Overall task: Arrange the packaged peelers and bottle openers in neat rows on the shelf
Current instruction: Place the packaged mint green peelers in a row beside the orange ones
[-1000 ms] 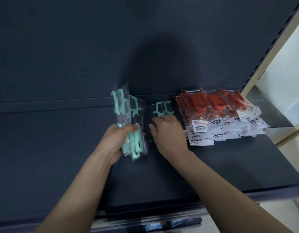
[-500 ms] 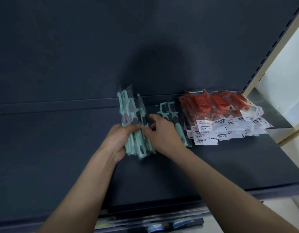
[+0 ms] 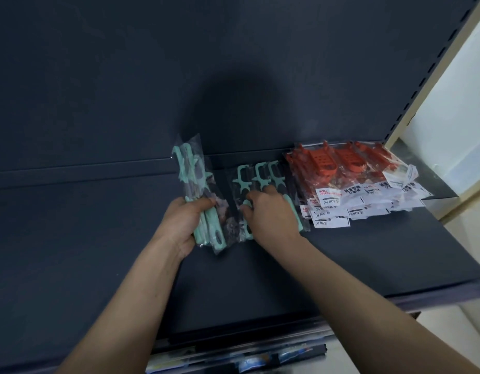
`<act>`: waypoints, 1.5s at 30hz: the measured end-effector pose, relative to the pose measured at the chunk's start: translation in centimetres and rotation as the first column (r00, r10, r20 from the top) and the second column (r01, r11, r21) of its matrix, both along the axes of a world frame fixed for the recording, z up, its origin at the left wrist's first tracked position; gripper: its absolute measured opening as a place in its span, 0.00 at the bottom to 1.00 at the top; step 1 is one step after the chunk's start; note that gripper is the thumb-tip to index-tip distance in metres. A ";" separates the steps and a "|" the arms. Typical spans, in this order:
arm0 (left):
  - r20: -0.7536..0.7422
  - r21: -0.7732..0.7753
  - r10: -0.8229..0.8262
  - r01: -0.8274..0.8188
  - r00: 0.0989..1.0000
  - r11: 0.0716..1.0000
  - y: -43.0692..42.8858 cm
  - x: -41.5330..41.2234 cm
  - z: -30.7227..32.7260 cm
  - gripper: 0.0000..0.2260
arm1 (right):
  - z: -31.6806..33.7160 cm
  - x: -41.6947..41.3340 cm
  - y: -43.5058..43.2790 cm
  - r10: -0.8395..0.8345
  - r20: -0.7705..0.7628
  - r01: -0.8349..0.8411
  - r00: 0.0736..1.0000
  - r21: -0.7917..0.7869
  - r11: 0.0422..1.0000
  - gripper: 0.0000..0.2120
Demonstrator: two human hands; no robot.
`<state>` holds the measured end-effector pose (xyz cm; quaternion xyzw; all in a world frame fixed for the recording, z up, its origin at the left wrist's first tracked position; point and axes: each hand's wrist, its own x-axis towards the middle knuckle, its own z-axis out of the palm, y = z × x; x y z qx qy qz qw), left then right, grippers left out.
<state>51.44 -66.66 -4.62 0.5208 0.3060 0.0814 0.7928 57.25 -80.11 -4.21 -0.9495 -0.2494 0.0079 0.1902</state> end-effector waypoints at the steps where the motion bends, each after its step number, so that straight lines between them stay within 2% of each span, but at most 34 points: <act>1: 0.005 0.001 -0.007 0.007 1.000 1.000 -0.1 0.0 0.0 0.05 | 0.0 -0.2 0.1 0.014 0.000 -0.014 1.000 -0.020 1.000 0.15; 4: 0.008 0.003 -0.018 0.018 1.000 1.000 -0.2 -0.1 0.1 0.04 | -0.2 -0.5 0.5 0.035 -0.012 -0.036 0.999 -0.090 0.995 0.17; 8: 0.002 0.027 -0.032 0.032 0.999 0.999 -0.3 -0.2 0.0 0.04 | -0.2 -0.4 0.7 0.002 0.052 0.005 0.999 -0.134 0.991 0.11; 27: -0.020 0.044 -0.019 0.020 1.000 0.999 -0.9 -0.2 -0.1 0.05 | 0.0 -0.2 -0.2 -0.024 0.142 0.044 0.990 -0.141 0.989 0.11; 37: -0.009 0.077 -0.023 0.023 1.000 0.997 -1.2 -0.4 -0.3 0.02 | -0.2 0.4 -0.5 -0.025 0.135 0.041 0.991 -0.121 0.992 0.11; 39: -0.012 0.073 -0.017 0.018 1.000 0.997 -1.2 -0.4 -0.4 0.03 | -0.1 0.3 -0.6 -0.001 0.206 0.021 0.979 -0.098 0.995 0.14; 41: -0.011 0.060 -0.022 0.022 1.000 0.998 -1.2 -0.3 -0.3 0.04 | 0.1 0.0 -0.4 0.064 0.214 -0.067 0.975 0.006 0.998 0.15; 43: 0.011 0.030 -0.036 0.035 0.999 0.999 -1.4 -0.3 -0.2 0.05 | 0.5 -0.6 0.1 0.139 0.090 -0.154 0.986 0.189 0.970 0.14; 45: 0.032 0.009 -0.043 0.042 0.999 0.999 -1.5 -0.3 -0.1 0.06 | 0.7 -1.0 0.4 0.183 -0.025 -0.166 0.983 0.304 0.938 0.13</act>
